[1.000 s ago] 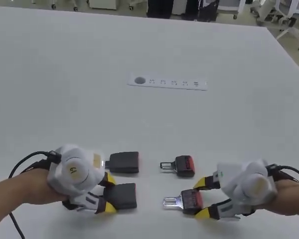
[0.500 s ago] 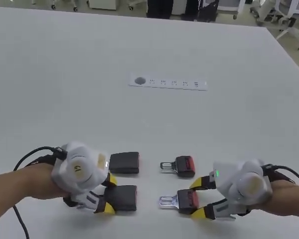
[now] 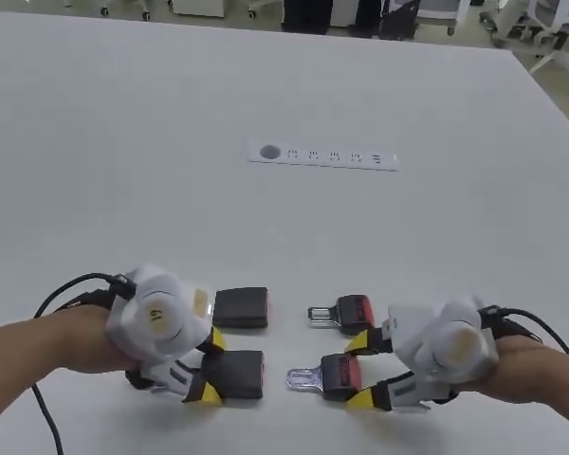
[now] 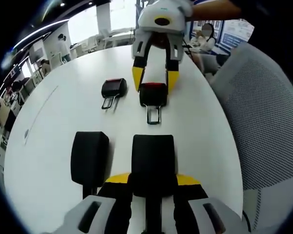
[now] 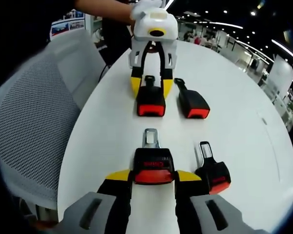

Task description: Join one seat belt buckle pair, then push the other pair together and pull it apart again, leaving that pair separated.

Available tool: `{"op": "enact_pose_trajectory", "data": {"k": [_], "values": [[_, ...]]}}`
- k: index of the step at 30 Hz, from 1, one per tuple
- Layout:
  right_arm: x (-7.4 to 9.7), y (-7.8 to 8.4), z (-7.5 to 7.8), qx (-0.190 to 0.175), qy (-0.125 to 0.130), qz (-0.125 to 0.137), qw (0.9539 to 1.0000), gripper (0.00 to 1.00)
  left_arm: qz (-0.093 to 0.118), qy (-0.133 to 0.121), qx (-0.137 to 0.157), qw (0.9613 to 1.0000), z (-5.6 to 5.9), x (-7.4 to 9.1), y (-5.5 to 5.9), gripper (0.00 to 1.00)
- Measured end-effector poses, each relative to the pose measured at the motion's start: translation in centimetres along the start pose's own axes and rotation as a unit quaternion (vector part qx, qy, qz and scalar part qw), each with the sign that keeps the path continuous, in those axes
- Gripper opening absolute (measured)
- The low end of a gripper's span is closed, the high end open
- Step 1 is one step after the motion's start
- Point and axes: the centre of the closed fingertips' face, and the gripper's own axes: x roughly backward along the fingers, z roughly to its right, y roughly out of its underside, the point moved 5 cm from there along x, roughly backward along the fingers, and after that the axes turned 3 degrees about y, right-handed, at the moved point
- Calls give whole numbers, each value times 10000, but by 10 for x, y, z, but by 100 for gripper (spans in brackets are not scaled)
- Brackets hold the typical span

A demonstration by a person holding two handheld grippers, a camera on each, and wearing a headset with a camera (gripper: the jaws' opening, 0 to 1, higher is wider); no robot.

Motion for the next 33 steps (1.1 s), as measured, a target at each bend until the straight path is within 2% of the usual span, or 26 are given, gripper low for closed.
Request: {"op": "enact_pose_trajectory", "data": {"k": [18,33], "values": [[-17,-18,2,-65,-25,152,9999,31,-86,36,-4,10000,0,0,-1,33],[-22,-19,1,-67,-42,129,9999,31,-93,30,46,9999,0,-1,0,33]]}}
